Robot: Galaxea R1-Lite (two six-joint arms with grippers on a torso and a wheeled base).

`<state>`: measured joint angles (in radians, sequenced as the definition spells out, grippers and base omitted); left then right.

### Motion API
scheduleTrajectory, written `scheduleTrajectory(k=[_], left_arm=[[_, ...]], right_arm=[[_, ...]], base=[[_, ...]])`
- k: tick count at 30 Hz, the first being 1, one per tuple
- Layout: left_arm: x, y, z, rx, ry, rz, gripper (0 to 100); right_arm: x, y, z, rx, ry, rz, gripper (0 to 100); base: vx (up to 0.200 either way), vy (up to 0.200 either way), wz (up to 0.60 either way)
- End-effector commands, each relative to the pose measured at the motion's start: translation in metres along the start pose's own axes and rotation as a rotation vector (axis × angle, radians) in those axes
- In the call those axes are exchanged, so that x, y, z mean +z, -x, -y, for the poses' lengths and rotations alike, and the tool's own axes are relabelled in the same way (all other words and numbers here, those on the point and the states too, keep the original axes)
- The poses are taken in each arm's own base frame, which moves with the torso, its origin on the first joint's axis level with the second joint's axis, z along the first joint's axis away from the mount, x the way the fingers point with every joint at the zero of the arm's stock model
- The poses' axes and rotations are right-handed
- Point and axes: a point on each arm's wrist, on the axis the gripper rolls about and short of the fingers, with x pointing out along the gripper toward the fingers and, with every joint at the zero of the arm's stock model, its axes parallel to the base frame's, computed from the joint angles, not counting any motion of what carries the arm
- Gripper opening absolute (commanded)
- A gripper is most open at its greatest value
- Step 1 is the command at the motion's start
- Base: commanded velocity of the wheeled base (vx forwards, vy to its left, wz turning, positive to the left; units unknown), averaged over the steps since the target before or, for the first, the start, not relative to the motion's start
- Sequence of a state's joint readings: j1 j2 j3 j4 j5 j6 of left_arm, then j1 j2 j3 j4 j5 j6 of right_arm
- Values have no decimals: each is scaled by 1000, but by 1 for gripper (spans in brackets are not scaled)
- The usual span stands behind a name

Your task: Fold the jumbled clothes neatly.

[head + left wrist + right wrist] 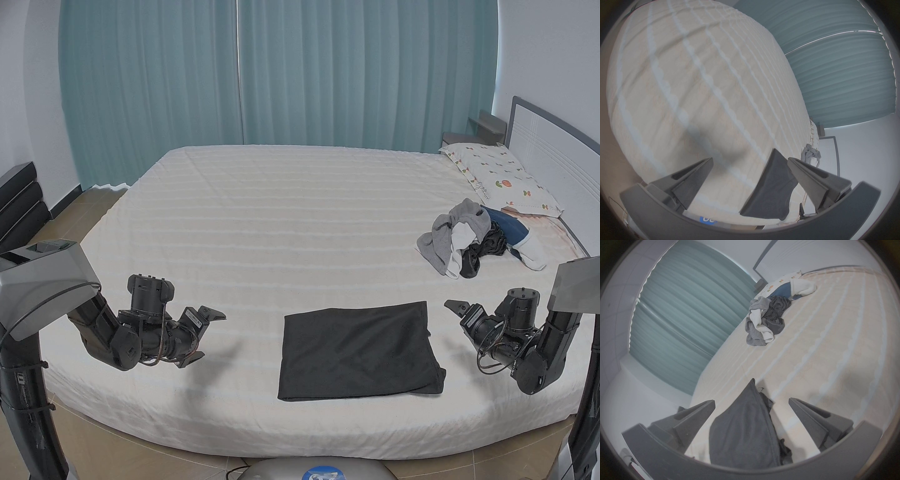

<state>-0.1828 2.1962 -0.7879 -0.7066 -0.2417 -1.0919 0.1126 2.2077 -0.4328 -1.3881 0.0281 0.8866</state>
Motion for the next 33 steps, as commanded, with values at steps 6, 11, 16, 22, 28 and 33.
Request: scheduleTrajectory(k=[6,11,16,22,28,33], left_arm=[[-12,1,3,-3,-4,-32,100],[-17,-1,8,-10,-18,-40,100],[-27,-4,14,-22,-39,-61,100],[-35,-6,19,-31,-56,-78,100],[-36,-9,25,-52,-71,-79,100],[-40,-20,31,-58,-105,-66,100]], right_arm=[[-15,14,21,-34,-62,-61,100],[-26,15,20,-11,-45,-71,100],[-31,15,18,-5,-34,-87,100],[-34,13,19,-10,-27,-95,100],[-34,12,17,-4,-23,-93,100],[-32,14,15,3,-22,-89,100]], base=[[0,0,0],[0,-40,0],[0,-200,0],[0,-200,0],[0,-200,0],[0,-80,0]])
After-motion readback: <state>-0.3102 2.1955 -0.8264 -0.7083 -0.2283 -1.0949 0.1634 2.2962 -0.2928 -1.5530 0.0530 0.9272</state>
